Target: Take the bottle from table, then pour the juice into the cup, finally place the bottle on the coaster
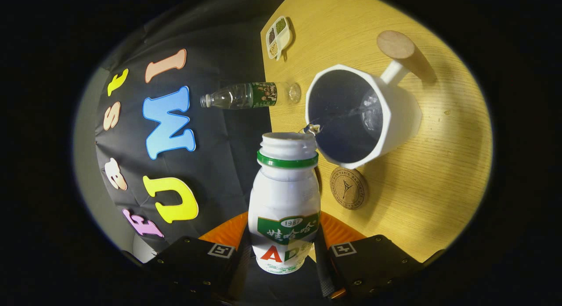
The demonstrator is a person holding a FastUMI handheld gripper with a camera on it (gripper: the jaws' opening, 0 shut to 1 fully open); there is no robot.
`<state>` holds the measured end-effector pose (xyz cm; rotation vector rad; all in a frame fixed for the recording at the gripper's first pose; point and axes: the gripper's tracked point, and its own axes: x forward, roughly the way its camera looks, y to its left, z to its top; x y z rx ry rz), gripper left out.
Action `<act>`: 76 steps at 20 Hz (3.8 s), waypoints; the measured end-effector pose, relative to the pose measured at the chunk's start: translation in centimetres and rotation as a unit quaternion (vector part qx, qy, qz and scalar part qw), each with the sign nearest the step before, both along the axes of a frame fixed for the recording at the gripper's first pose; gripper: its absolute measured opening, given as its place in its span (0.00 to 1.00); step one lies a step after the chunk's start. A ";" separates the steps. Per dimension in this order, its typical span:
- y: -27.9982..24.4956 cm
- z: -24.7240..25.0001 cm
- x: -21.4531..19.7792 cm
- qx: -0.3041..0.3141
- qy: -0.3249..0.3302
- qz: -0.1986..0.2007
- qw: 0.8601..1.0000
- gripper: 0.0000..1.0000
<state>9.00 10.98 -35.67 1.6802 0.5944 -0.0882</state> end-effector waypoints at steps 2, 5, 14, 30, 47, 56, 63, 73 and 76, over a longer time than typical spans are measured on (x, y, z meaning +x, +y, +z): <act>-0.1 0.2 0.1 -0.001 -0.002 0.000 1.000 0.65; -0.4 0.5 0.2 0.000 -0.004 -0.006 1.000 0.65; -0.8 0.3 0.3 0.017 0.001 -0.023 1.000 0.65; -1.0 0.9 0.0 0.034 0.003 -0.028 0.999 0.65; -1.1 1.5 0.4 0.075 0.009 -0.053 0.996 0.65; -1.1 2.3 0.6 0.098 0.017 -0.074 0.992 0.65; -1.4 2.7 0.9 0.109 0.019 -0.086 0.990 0.65; -1.7 2.9 1.1 0.114 0.016 -0.093 0.989 0.65; -1.8 3.0 1.1 0.112 0.012 -0.094 0.989 0.65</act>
